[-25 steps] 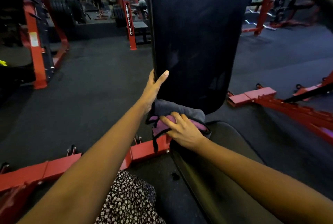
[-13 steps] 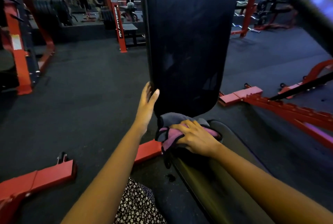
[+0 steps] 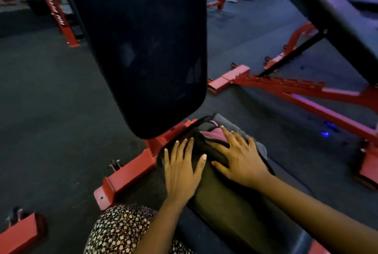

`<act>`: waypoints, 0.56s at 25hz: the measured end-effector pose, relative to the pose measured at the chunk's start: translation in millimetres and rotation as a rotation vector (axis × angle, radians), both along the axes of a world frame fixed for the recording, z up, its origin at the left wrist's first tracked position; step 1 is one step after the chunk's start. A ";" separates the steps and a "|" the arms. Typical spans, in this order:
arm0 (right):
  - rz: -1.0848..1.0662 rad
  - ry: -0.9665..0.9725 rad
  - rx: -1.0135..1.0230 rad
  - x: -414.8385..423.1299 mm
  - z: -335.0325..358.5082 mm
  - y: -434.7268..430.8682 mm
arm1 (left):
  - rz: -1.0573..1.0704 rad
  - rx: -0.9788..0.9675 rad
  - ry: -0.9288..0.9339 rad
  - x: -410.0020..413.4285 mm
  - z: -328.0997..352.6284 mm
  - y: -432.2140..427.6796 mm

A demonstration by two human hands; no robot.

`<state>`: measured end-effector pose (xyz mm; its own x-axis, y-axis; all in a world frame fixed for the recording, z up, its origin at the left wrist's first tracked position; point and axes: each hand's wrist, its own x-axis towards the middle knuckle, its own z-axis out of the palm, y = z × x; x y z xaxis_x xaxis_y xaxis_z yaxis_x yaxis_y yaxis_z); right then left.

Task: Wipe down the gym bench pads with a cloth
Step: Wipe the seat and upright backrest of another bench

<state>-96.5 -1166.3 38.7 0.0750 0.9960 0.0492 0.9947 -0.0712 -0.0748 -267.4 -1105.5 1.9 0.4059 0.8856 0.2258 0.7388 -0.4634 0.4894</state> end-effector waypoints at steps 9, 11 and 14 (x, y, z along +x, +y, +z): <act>0.007 0.098 0.190 4.3 -14.2 -2.0 | -0.012 0.018 0.248 5.2 -8.6 0.4; 0.027 0.102 0.231 5.1 -16.3 -0.8 | -0.016 0.017 0.252 2.7 -11.5 1.3; 0.040 0.083 0.235 5.9 -19.1 0.2 | -0.019 0.035 0.233 2.9 -10.2 1.4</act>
<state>-90.6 -1166.2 19.6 0.0497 0.9601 0.2754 0.9860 -0.0032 -0.1667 -264.6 -1104.1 -8.2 0.4675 0.8703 0.1548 0.8206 -0.4924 0.2900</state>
